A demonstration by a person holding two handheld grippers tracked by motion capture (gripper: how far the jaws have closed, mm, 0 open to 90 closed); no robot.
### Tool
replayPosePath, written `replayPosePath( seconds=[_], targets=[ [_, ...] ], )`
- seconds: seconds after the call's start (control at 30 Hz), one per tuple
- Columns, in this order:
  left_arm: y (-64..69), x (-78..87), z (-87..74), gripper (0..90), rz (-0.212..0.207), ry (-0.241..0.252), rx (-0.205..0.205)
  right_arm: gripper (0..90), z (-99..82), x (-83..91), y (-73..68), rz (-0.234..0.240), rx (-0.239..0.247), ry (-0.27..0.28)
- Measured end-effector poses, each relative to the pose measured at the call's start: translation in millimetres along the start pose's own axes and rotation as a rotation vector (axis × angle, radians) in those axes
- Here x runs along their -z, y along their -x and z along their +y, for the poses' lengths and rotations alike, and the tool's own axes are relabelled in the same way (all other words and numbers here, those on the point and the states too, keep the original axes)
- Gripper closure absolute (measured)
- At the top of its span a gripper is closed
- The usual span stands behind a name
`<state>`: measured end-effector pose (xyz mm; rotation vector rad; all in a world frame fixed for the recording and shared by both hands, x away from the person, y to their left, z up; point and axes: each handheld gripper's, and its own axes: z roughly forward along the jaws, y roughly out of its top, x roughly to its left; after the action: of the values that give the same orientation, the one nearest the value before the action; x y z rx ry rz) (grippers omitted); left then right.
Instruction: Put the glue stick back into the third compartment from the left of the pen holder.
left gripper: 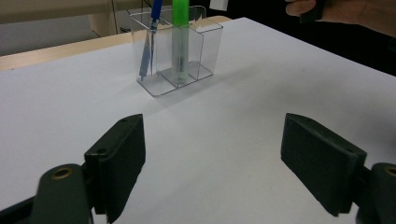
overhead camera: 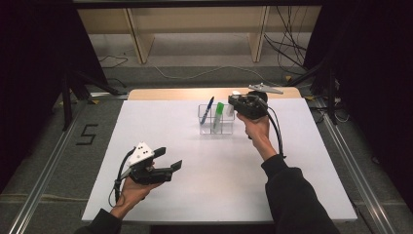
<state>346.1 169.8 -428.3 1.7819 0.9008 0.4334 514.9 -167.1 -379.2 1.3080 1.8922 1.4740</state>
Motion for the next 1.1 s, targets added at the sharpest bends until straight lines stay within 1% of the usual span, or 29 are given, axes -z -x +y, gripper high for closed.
replayPosePath(
  seconds=[0.13, 0.33, 0.4, 0.43, 0.57, 0.67, 0.87, 1.07, 1.1],
  targets=[
    [0.4, -0.7, -0.4, 21.5, -0.005, 0.003, 0.003, 67.2, -0.8, -7.1, 0.6, -0.019, 0.004, -0.014],
    [1.8, -1.6, -0.6, 21.2, -0.003, 0.006, 0.005, 67.1, -5.2, -17.3, 5.4, -0.047, -0.021, -0.024],
    [1.4, -1.4, -0.5, 21.2, -0.003, 0.002, -0.001, 67.1, -6.3, -19.4, 6.5, -0.054, -0.02, -0.026],
    [1.7, -1.6, -0.5, 21.2, -0.002, 0.007, 0.005, 67.1, -7.0, -20.4, 7.0, -0.06, -0.014, -0.03],
    [1.0, -1.5, -0.4, 21.2, 0.001, 0.007, 0.004, 67.1, -10.2, -24.7, 7.5, -0.078, -0.007, -0.045],
    [0.9, -1.4, -0.4, 21.2, 0.002, 0.005, 0.001, 67.0, -13.2, -27.7, 8.3, -0.081, -0.011, -0.056],
    [-0.2, -0.8, -0.4, 21.2, 0.006, 0.002, 0.002, 66.8, -19.0, -32.3, 6.1, -0.085, 0.011, -0.076],
    [-0.1, -1.0, -0.2, 21.2, 0.006, 0.0, -0.001, 66.6, -25.1, -32.6, 7.0, -0.085, 0.006, -0.091],
    [0.3, -1.1, -0.4, 21.2, 0.006, 0.001, 0.004, 66.3, -26.0, -32.5, 7.4, -0.087, 0.007, -0.092]
  ],
)
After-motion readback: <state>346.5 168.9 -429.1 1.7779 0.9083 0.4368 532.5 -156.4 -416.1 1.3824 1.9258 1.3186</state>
